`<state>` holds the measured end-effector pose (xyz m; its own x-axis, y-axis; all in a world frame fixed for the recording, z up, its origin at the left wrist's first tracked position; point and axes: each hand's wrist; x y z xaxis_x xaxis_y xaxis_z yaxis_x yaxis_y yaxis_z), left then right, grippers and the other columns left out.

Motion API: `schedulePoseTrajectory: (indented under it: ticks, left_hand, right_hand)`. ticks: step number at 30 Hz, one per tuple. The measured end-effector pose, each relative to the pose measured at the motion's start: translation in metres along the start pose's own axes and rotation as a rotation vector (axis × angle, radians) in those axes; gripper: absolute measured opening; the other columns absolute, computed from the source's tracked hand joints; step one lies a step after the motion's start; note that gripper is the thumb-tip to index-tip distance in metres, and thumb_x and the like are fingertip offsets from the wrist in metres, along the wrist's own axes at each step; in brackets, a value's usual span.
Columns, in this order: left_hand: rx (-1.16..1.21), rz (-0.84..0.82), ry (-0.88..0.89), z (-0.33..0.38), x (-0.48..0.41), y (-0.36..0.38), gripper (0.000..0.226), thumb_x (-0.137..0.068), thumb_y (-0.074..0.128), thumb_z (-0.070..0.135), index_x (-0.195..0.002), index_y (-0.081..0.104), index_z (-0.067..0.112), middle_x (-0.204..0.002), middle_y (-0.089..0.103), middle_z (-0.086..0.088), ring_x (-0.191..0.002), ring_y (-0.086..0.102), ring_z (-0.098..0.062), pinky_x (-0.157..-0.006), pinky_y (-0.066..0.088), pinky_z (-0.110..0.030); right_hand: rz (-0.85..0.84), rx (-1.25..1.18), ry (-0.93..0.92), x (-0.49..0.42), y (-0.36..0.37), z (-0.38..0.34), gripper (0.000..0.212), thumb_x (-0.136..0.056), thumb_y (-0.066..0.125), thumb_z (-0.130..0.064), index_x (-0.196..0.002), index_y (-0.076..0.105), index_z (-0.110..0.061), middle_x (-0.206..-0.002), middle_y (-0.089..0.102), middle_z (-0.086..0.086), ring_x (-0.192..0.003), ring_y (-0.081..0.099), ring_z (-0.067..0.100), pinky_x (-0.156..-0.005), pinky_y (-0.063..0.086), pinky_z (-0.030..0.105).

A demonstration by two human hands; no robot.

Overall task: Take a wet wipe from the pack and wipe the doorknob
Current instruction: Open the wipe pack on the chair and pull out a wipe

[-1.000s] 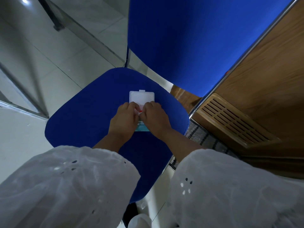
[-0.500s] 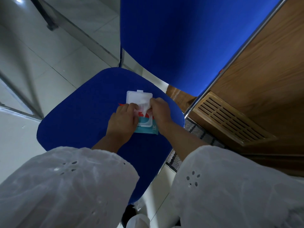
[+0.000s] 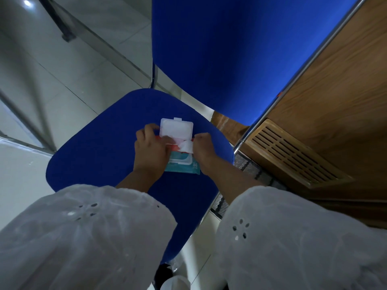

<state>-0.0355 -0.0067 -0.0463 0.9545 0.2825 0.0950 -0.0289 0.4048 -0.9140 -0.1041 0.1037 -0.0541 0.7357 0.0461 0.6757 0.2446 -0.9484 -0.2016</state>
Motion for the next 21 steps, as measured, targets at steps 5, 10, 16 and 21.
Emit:
schedulePoseTrajectory:
  ticks: [5,10,16,21]
  left_hand:
    - [0.382,-0.022,-0.262,0.002,-0.014,-0.002,0.030,-0.090,0.040,0.004,-0.112,0.057,0.012,-0.134,0.043,-0.015,-0.121,0.035,-0.031,-0.094,0.030,-0.031]
    - [0.720,-0.105,-0.515,0.001,-0.021,-0.004,0.039,-0.086,0.041,0.000,-0.119,0.042,0.021,-0.124,0.052,-0.011,-0.115,0.047,-0.031,-0.096,0.045,-0.048]
    - [0.954,-0.150,-0.585,0.006,-0.023,-0.010,0.041,-0.090,0.041,0.006,-0.126,0.032,0.023,-0.120,0.053,-0.008,-0.118,0.048,-0.034,-0.100,0.042,-0.054]
    - [0.948,-0.045,-0.606,0.006,-0.019,-0.017,0.024,-0.096,0.036,0.033,-0.111,0.044,0.016,-0.113,0.063,-0.018,-0.094,0.058,-0.027,-0.088,0.049,-0.044]
  right_hand:
    - [-0.097,0.056,0.000,0.004,-0.009,-0.001,0.029,-0.095,0.042,-0.017,-0.121,0.047,-0.005,-0.099,0.050,0.009,-0.078,0.050,0.019,-0.059,0.039,0.027]
    - [-0.183,-0.021,0.068,0.011,-0.014,-0.007,0.044,-0.090,0.050,-0.001,-0.132,0.040,-0.004,-0.106,0.061,0.014,-0.062,0.050,0.010,-0.032,0.036,0.010]
    - [-0.221,-0.106,0.058,0.018,-0.018,-0.011,0.030,-0.085,0.055,0.007,-0.111,0.054,-0.009,-0.072,0.054,0.003,-0.047,0.050,0.009,-0.028,0.028,0.007]
    - [-0.221,-0.139,0.091,0.024,-0.022,-0.014,0.022,-0.086,0.055,0.000,-0.105,0.065,-0.005,-0.070,0.053,0.002,-0.056,0.048,0.013,-0.033,0.036,0.011]
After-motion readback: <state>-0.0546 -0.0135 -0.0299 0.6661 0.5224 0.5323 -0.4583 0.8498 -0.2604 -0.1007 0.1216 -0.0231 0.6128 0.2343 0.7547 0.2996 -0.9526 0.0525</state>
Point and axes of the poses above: each hand's wrist, its own x-axis away from the middle knuckle, its own y-axis out of the palm, z = x × y
